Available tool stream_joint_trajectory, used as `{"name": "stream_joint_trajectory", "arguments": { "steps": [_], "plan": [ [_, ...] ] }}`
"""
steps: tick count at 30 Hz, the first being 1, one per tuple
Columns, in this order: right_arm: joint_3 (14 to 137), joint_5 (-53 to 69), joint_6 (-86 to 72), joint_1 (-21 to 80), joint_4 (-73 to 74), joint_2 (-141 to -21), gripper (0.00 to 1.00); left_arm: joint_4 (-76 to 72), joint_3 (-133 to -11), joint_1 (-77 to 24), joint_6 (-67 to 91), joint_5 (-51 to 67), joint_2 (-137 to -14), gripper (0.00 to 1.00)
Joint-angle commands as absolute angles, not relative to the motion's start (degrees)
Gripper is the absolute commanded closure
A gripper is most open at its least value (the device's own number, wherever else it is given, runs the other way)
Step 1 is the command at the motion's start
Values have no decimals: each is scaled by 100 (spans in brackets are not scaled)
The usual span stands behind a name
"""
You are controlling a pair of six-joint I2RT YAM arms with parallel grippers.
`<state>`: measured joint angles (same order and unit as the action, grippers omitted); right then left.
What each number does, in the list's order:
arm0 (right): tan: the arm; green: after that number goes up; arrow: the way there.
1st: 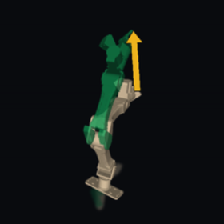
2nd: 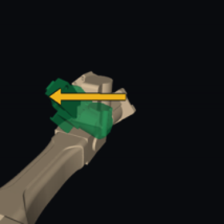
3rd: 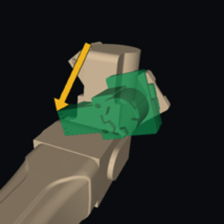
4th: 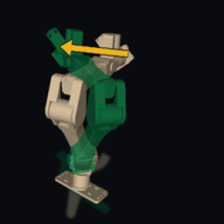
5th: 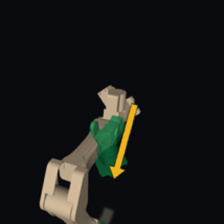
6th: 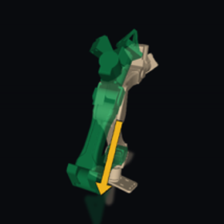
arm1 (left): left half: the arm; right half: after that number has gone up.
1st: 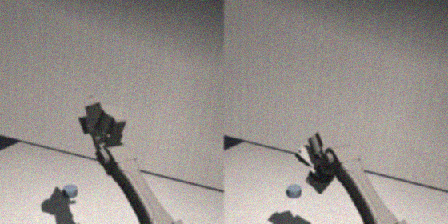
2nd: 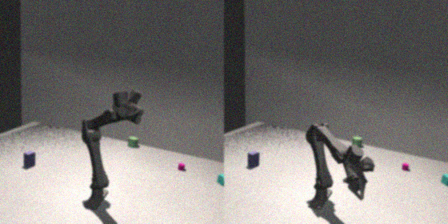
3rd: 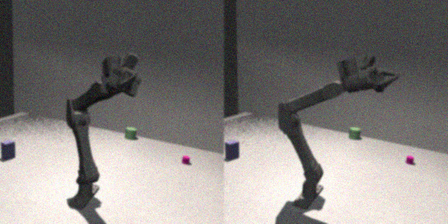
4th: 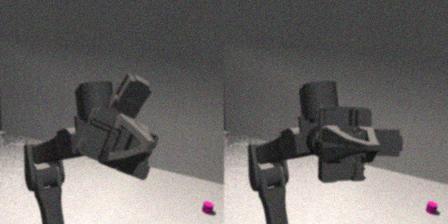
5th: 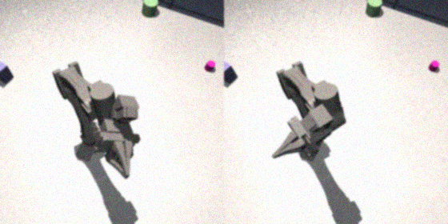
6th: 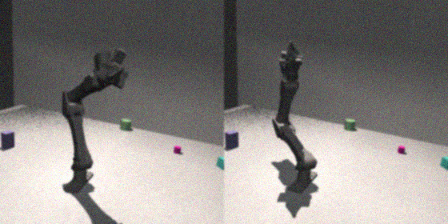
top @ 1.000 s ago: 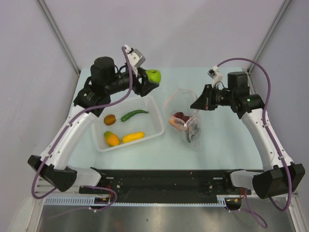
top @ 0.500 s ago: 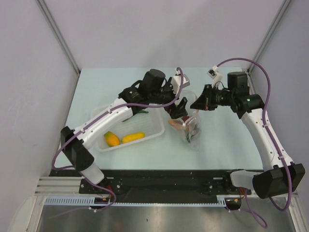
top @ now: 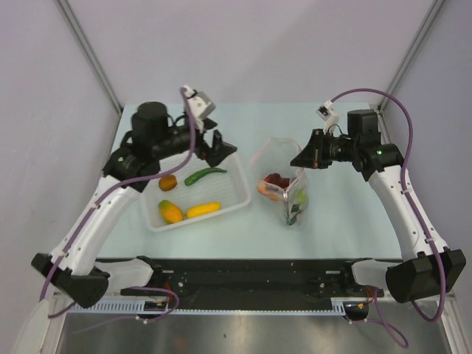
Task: Place the food in the zip-top bag and seal the zipper
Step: Place the fake fruit in the zipper food storage bag, then pick up the fake fruit from the bin.
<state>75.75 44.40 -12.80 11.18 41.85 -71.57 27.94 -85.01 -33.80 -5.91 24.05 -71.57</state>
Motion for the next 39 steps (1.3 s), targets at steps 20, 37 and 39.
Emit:
{"name": "stream_joint_trajectory", "arguments": {
  "steps": [20,37,39],
  "plan": [
    [7629,4447,-1178,1187,4157,-7233,100,4430,-6100,-1652,-5352,2742,-8322,14],
    [7594,4324,-1108,1222,4184,-7277,100,3603,-6152,-1653,-5071,2786,-9625,42],
    [7594,4324,-1099,1204,4184,-7269,100,3700,-6240,-1600,-5063,2865,-9370,53]
  ]
}}
